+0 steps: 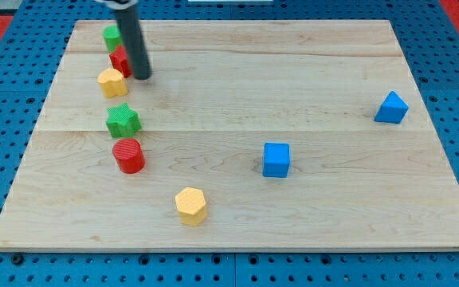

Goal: Push the red star and green circle to the left side of the board

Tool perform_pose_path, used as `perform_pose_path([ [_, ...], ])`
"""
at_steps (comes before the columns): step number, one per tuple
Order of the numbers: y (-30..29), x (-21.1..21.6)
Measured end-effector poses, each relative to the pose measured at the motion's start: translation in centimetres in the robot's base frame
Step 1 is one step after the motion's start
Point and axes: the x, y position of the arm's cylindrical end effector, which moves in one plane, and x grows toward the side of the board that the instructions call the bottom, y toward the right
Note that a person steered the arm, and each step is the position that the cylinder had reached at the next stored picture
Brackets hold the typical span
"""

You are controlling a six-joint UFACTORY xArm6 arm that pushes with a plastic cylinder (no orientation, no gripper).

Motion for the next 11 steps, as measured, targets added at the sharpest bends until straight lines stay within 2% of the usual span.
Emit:
perform_pose_path([
  [1,-0.7,-2.1],
  [2,-4.4,-2.9],
  [3,-5.5,-3.4],
  [4,-2.3,-5.1],
  [5,-5.9,-6.4],
  [6,-6.2,-7.0],
  [7,-3.9,-7.1],
  [8,-4.1,-9.2],
  [10,-7.8,-9.4],
  [11,-5.7,-9.6],
])
